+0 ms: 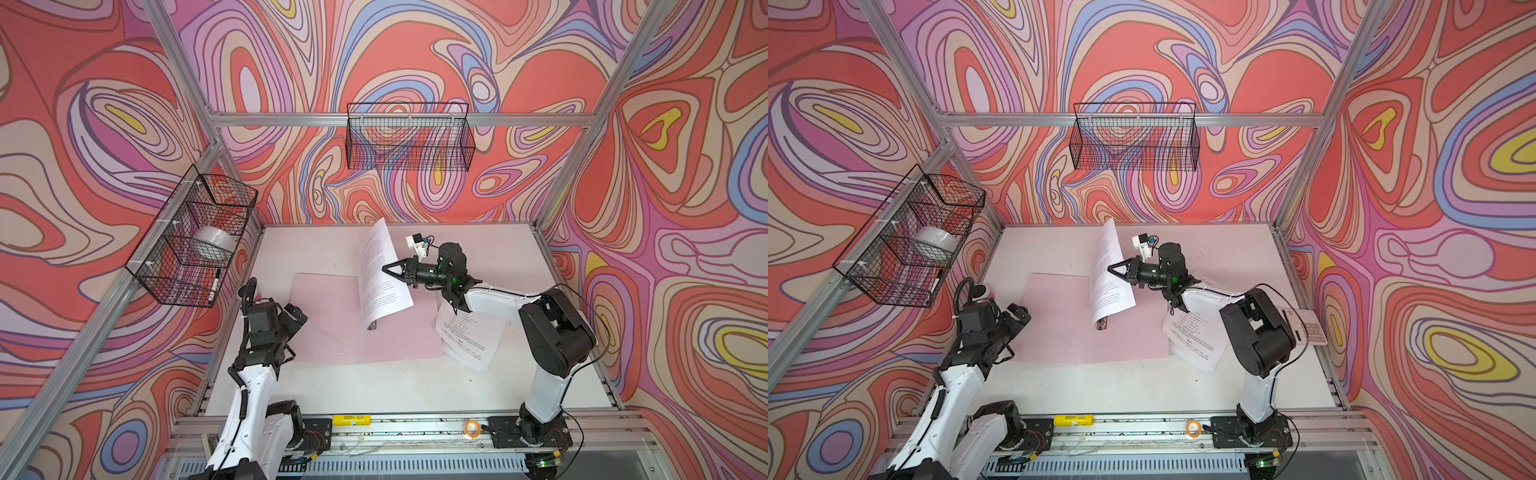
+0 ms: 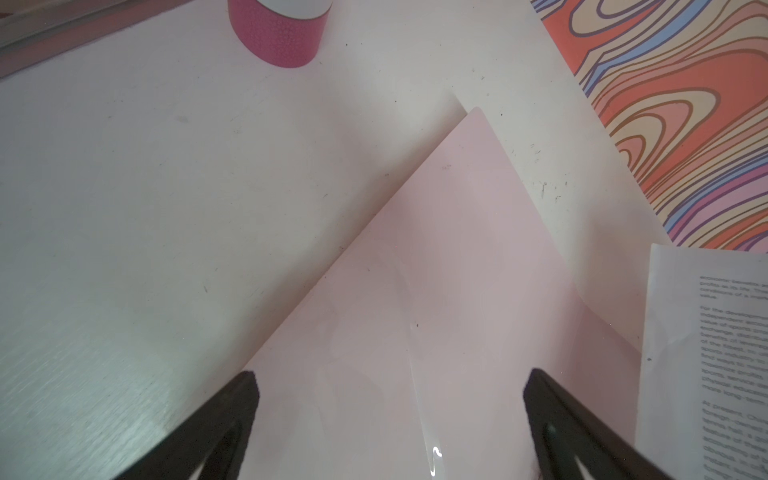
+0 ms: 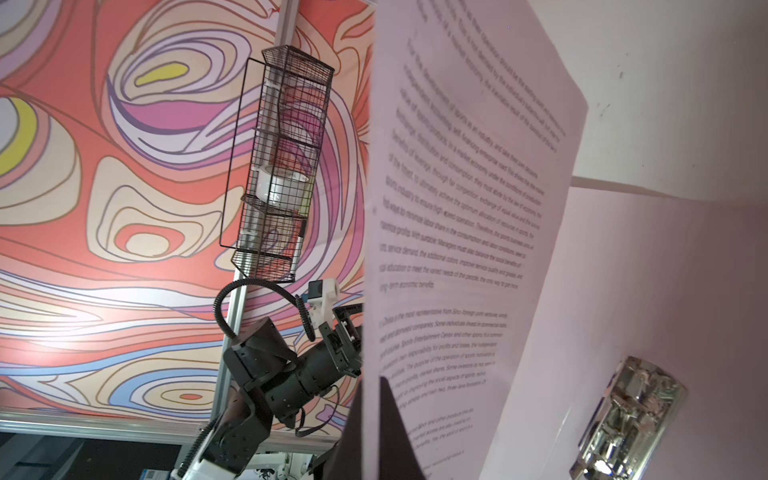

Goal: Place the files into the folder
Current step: 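Lower the papers onto the folder near the clip with the right gripper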

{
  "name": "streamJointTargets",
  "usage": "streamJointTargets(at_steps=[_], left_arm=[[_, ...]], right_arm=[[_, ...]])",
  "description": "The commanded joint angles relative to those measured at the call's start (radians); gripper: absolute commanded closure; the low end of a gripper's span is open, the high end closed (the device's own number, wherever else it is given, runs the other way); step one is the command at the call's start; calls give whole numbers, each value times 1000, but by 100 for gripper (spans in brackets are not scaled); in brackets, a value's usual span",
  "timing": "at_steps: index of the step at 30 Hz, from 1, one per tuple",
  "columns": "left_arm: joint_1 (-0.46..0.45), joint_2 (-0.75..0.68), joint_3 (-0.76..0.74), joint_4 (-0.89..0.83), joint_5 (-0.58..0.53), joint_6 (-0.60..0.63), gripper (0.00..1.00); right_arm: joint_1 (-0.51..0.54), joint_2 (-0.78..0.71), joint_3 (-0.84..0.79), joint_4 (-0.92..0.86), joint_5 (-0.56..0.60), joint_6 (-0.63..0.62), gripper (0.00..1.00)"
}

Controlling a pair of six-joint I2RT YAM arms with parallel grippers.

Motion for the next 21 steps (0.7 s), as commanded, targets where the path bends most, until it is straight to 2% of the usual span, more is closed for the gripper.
streamJointTargets(at_steps=[1,6,11,21], left_arm=[[7,-46,-25,17,12,-20,0],[8,-94,-36,20,33,-44,1],[8,-78,-33,34,50,-42,2],[8,-72,-51,66,67,-50,3]], right_arm=[[47,27,46,-161,104,-147,100],[67,115,45,-105,141,-129,100],[74,172,40,-82,174,-122,100],[99,127,11,-241,333,-233,100]])
